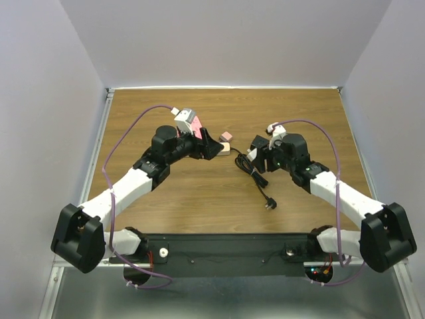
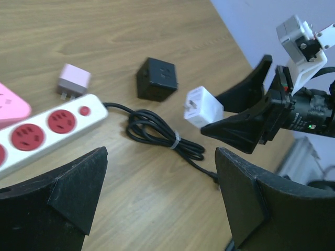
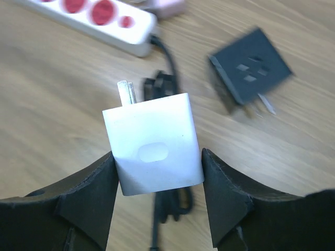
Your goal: Insert the plug
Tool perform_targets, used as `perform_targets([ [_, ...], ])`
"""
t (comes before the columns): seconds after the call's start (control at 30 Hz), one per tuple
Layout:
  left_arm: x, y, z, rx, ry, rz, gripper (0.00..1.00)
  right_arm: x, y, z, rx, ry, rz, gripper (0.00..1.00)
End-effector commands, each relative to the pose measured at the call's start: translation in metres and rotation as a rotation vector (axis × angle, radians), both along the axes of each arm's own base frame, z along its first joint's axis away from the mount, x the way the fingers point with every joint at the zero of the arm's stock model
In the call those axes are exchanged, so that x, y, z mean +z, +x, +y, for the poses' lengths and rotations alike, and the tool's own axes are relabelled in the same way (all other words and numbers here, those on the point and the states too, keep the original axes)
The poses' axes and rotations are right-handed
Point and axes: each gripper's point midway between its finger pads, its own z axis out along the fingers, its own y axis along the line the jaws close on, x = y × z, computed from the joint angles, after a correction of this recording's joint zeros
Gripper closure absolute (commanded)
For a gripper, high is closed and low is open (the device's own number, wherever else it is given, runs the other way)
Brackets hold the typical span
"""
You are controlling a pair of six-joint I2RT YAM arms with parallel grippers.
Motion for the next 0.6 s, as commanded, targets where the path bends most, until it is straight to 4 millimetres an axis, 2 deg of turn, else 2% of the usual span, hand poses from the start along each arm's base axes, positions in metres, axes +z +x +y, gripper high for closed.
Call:
perform_targets([
  [0.0,0.038,-0.023,-0.025,-0.159,-0.120,0.005,0.06,0.023,-0.019,0.038,0.179,0.026,-0.063,1.00],
  [0.07,0.037,-0.029,-0.030,-0.192,-0.136,0.020,0.06,0.024,-0.021,0.042,0.197,-0.015,-0.085,1.00],
  [0.2,0.040,-0.034,-0.039,-0.222,-0.164,0.031,0.06,0.035,-0.031,0.063,0.252,-0.026,-0.117,1.00],
  [0.37,0.020,-0.038,-0.050,-0.256,-0.143,0.089,0.06,0.051,-0.038,0.082,0.288,-0.035,-0.171,1.00],
  [0.57,-0.002,-0.047,-0.061,-0.317,-0.123,0.150,0.06,0.073,-0.041,0.096,0.321,-0.037,-0.240,1.00],
])
